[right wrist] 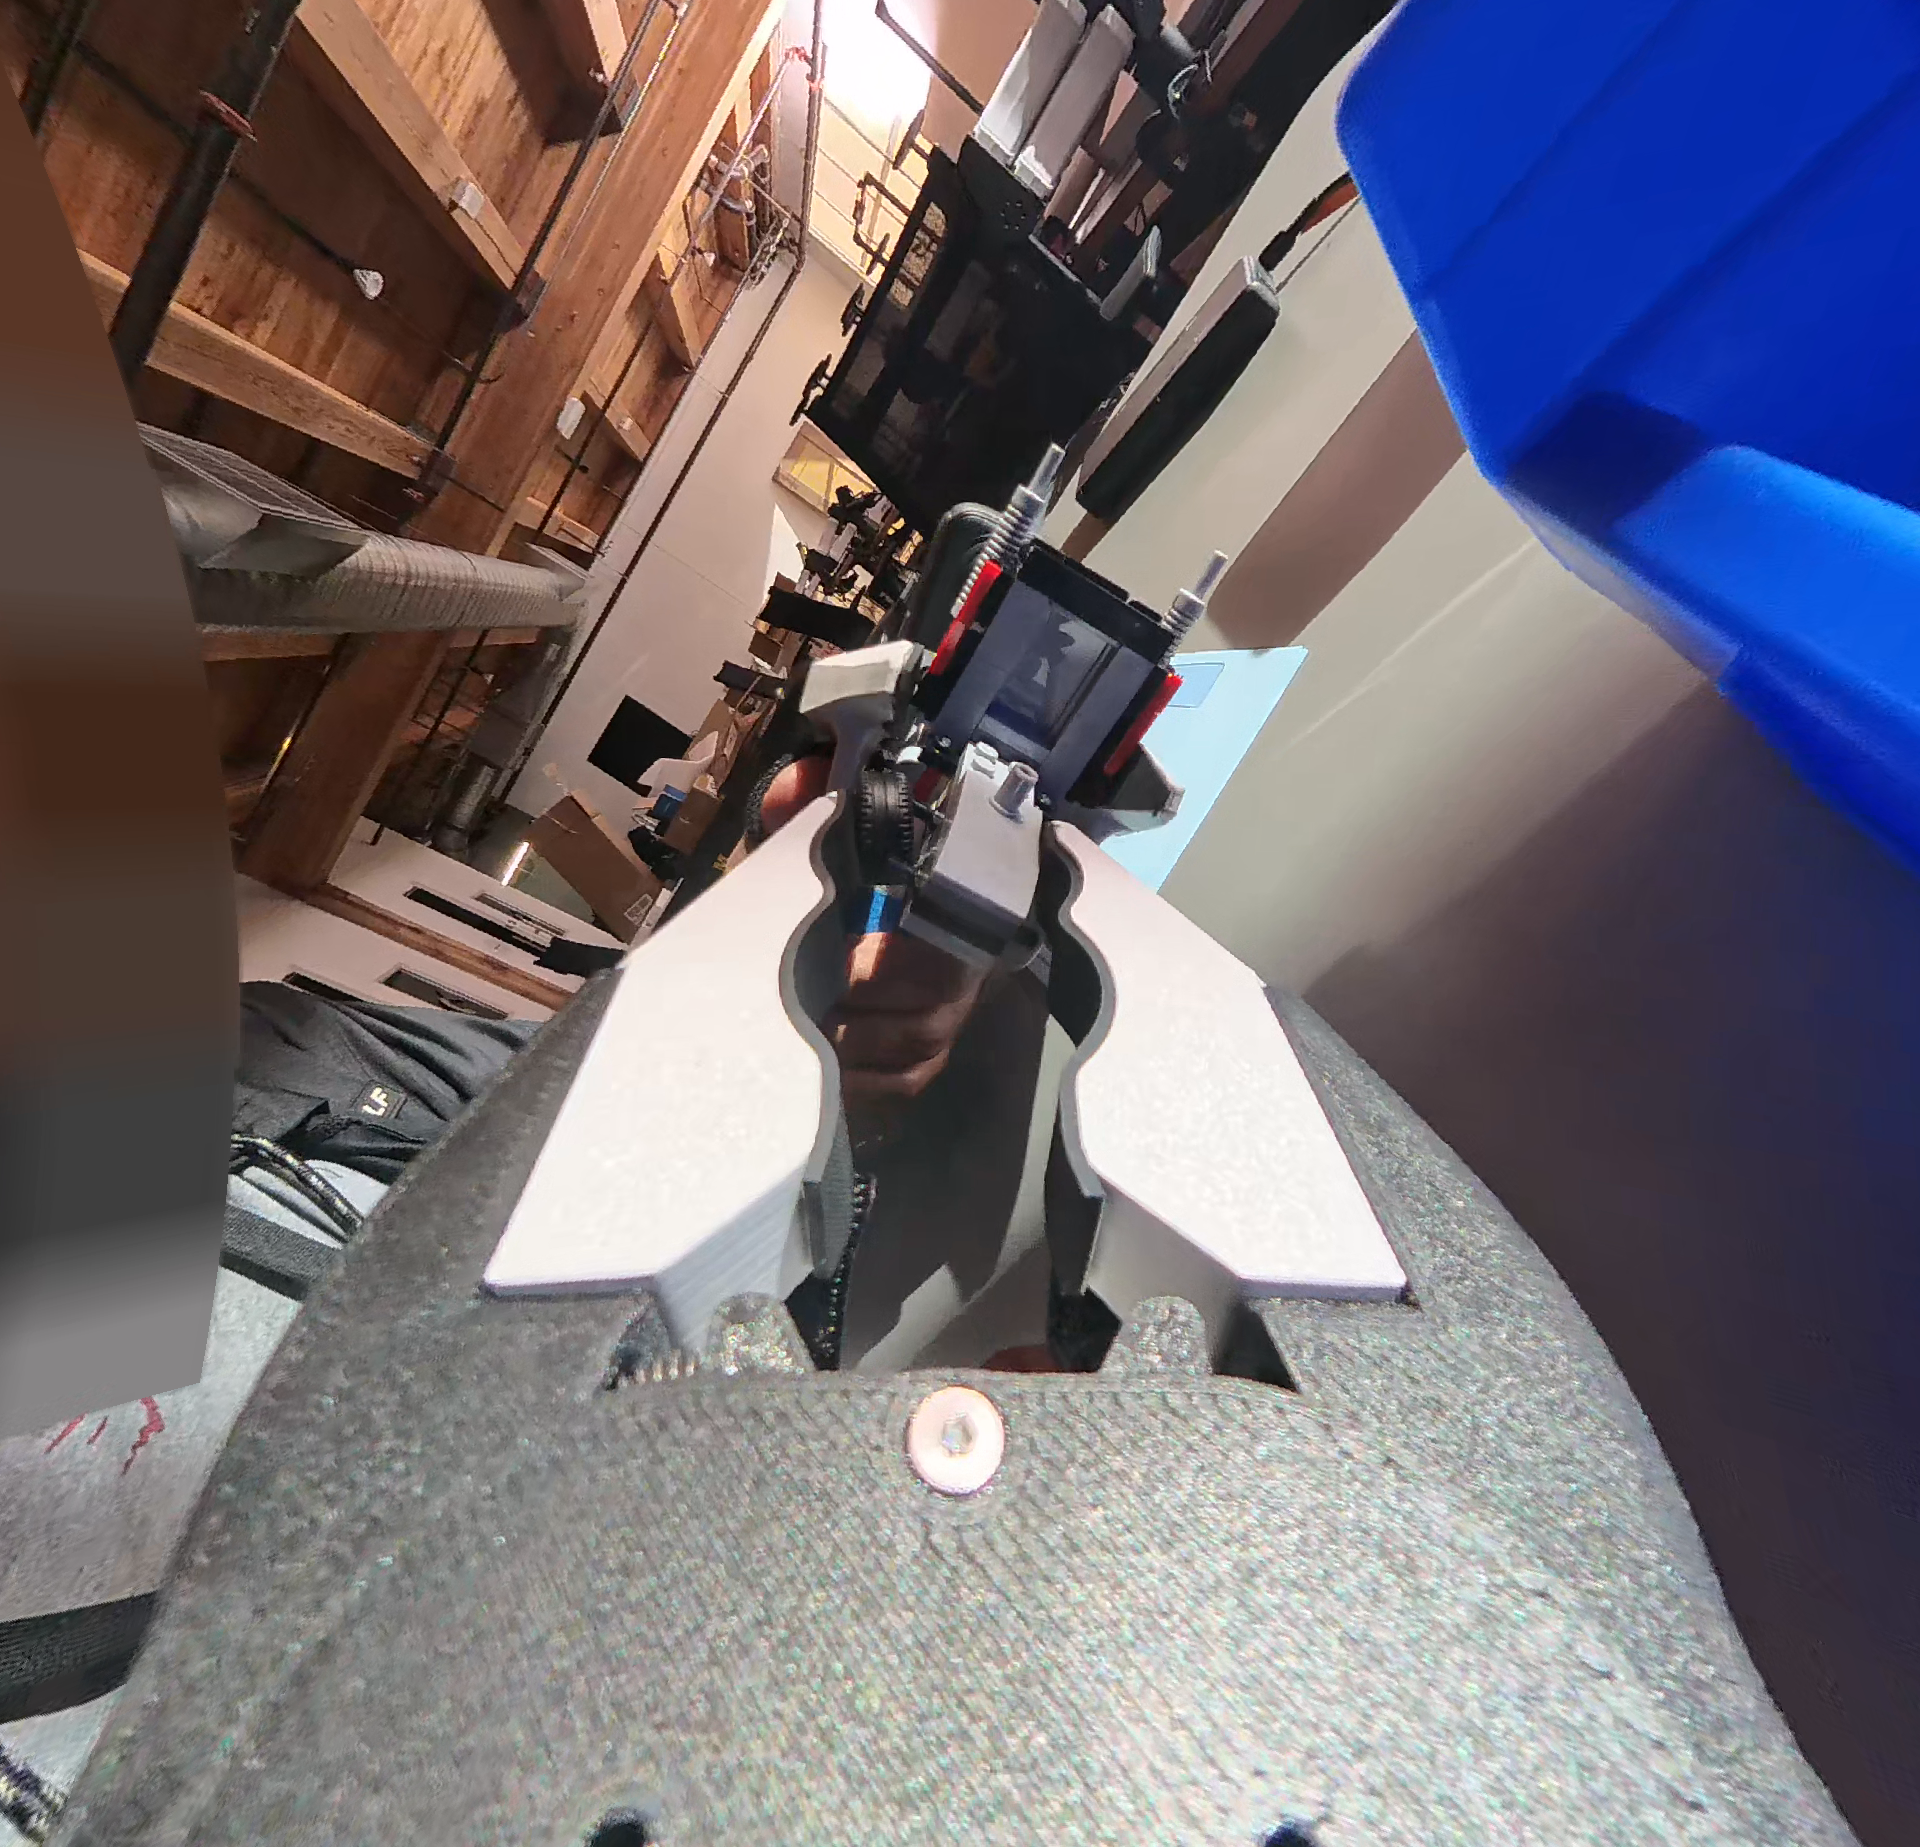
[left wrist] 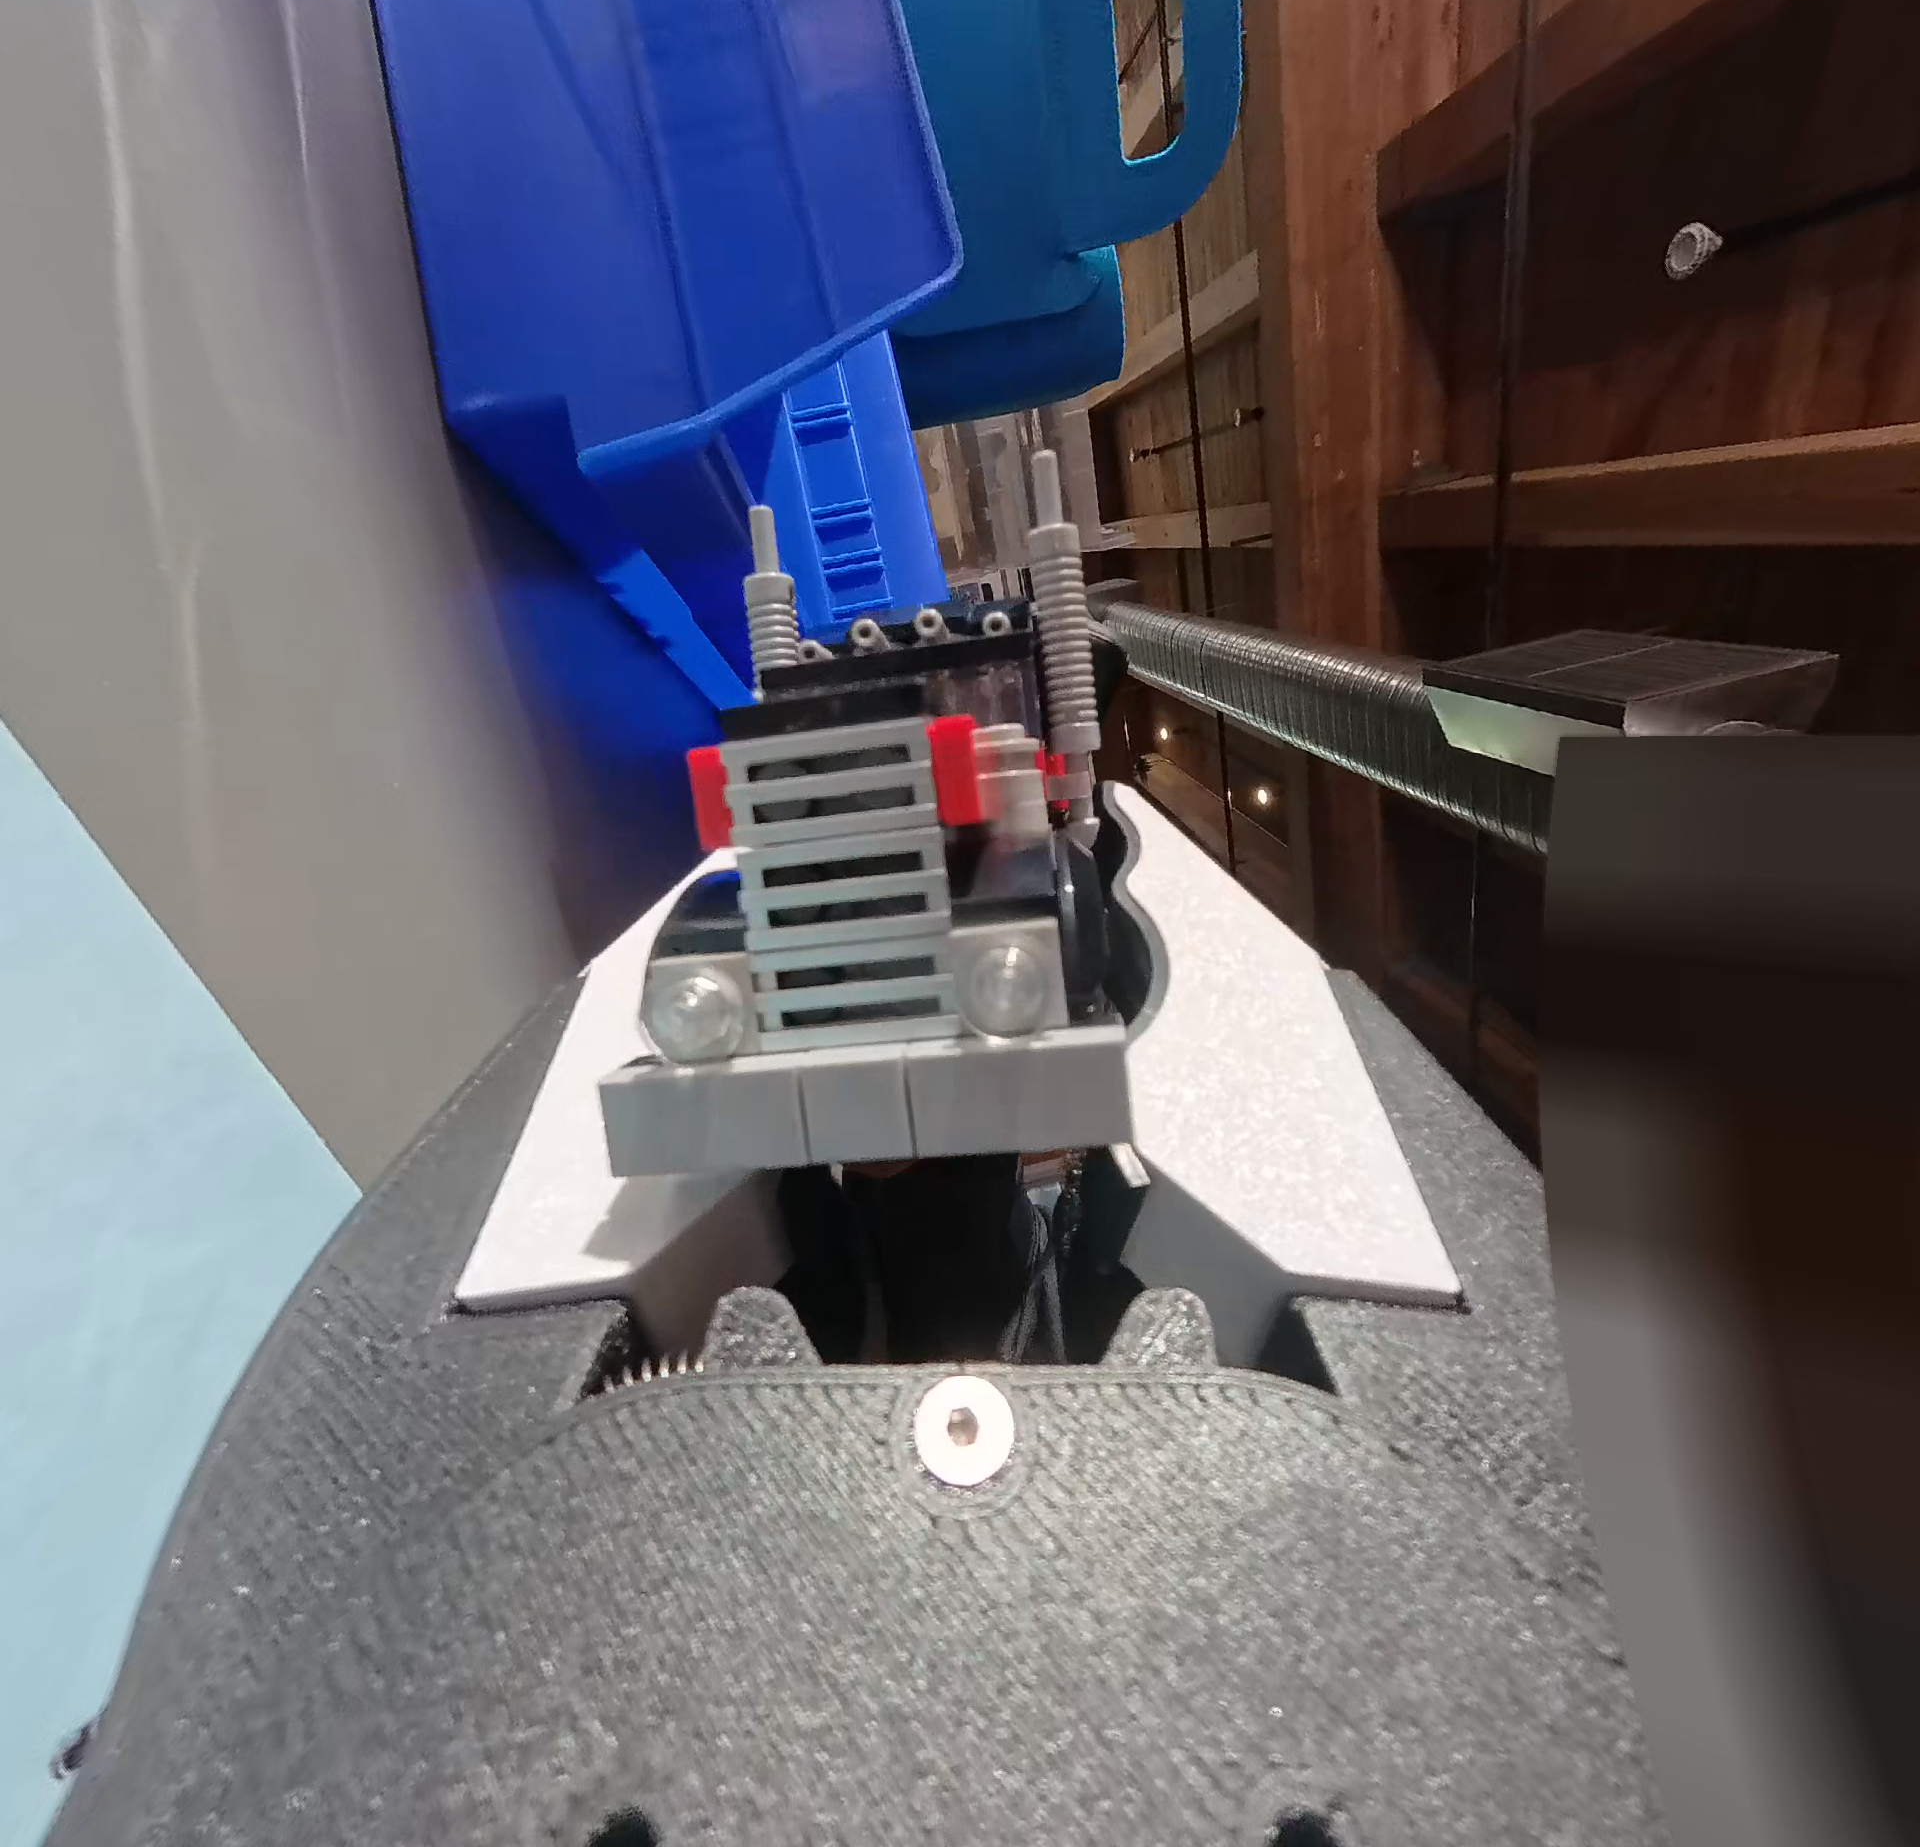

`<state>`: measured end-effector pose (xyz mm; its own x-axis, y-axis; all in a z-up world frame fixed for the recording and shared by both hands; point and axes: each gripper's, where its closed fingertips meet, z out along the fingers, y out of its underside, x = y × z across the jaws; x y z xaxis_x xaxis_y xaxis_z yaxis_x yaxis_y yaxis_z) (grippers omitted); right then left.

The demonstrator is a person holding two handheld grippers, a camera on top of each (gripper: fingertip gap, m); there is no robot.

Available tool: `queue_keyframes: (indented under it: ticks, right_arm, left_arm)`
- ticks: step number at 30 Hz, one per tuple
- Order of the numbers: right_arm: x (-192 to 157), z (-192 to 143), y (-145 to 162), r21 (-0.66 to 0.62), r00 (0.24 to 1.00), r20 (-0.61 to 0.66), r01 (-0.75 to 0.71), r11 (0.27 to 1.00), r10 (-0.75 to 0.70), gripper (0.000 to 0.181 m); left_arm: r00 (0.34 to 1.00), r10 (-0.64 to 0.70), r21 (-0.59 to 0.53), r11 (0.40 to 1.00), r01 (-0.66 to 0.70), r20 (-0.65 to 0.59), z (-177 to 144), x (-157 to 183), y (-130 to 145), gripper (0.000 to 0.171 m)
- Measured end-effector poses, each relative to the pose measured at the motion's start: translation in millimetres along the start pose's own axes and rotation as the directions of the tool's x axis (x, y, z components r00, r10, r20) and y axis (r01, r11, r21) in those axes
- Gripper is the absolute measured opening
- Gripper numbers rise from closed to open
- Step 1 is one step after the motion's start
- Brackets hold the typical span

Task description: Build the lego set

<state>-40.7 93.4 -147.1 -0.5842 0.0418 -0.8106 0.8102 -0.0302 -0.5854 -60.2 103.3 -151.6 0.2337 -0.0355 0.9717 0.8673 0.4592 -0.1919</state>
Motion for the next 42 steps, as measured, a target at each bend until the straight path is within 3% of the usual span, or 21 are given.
queue_keyframes:
  ticks: [6, 17, 26, 31, 36, 39, 42]
  right_arm:
    - [0, -2, -1, -0.001, 1.000, 0.008, 0.002, 1.000, -0.002, 0.036]
    - [10, -8, -14, 0.083, 0.998, -0.038, -0.041, 0.996, 0.044, 0.032]
    - [22, -8, -14, 0.064, 0.982, -0.172, 0.085, 0.994, -0.073, 0.033]
    - [22, -15, -13, -0.021, 0.907, -0.298, 0.306, 0.952, -0.298, 0.034]
    - [40, -25, -9, -0.197, 0.747, -0.431, 0.470, 0.861, -0.506, 0.035]
    - [50, -39, -12, -0.265, 0.674, -0.489, 0.491, 0.830, -0.554, 0.034]
    - [44, -53, -20, -0.221, 0.665, -0.520, 0.502, 0.836, -0.536, 0.033]
  left_arm:
    - [1.000, -0.013, -0.033, 0.999, 0.013, -0.007, 1, 0, 4, 0.054]
    - [0.998, -0.036, 0.036, 0.999, 0.034, 0.048, 0, -9, 2, 0.053]
    - [0.996, -0.049, 0.079, 0.996, 0.043, 0.080, 0, -17, 1, 0.052]
    - [0.995, 0.004, 0.139, 0.990, -0.017, 0.097, -5, -16, -11, 0.052]
    - [0.996, -0.019, 0.172, 0.985, 0.003, 0.086, -10, -15, -18, 0.053]
    - [0.996, -0.016, 0.183, 0.983, 0.000, 0.087, -12, -15, -20, 0.053]
    - [0.996, -0.013, 0.184, 0.983, -0.002, 0.084, -12, -15, -22, 0.053]
